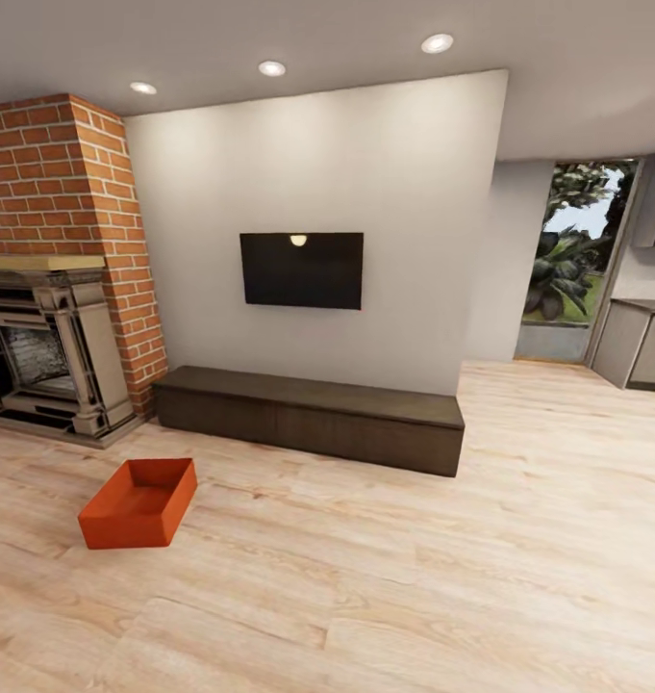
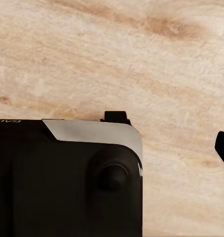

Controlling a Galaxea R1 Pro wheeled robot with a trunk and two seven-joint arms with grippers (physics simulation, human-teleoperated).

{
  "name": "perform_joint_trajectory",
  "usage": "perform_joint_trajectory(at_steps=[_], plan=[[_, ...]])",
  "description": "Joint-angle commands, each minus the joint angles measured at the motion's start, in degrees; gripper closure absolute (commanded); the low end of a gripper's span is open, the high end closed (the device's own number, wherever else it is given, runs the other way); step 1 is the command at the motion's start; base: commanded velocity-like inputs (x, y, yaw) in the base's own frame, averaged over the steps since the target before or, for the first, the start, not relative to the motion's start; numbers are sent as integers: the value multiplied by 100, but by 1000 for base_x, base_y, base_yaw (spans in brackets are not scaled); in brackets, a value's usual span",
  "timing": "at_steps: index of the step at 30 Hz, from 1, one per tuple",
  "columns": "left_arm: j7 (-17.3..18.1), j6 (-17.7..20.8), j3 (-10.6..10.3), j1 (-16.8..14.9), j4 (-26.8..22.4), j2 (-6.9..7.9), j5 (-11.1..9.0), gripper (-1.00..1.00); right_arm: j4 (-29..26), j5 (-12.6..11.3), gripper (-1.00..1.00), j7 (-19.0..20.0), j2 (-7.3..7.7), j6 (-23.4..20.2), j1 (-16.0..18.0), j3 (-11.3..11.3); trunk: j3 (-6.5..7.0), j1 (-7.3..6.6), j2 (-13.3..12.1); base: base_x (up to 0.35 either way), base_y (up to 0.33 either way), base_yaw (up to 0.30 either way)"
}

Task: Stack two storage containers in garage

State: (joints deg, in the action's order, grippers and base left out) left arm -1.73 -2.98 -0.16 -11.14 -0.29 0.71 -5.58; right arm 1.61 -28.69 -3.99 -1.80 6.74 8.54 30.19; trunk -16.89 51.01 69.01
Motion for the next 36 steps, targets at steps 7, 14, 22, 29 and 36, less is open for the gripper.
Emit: perform_joint_trajectory(at_steps=[7, 14, 22, 29, 36], plan=[[-2, -19, -6, -2, 7, 0, -58, -100, 15, -49, -100, -5, -5, 29, 7, 48, -7, 4, 4, 321, 0, 0], [-3, -19, -9, -3, 5, 0, -58, -100, 16, -49, -100, -5, -5, 29, 7, 48, -7, 4, 4, 321, 0, 0], [-3, -19, -6, -2, 5, 0, -58, -100, 19, -49, -100, -5, -5, 30, 7, 48, -7, 4, 4, 321, 0, 0], [-3, -25, -7, -2, 6, 0, -58, -100, 17, -49, -100, -5, -5, 29, 7, 48, -7, 4, 4, 319, 0, 0], [-3, -27, -5, -4, 5, 1, -64, -100, 17, -49, -100, -5, -5, 29, 7, 48, -7, 4, 4, 165, 0, 0]])
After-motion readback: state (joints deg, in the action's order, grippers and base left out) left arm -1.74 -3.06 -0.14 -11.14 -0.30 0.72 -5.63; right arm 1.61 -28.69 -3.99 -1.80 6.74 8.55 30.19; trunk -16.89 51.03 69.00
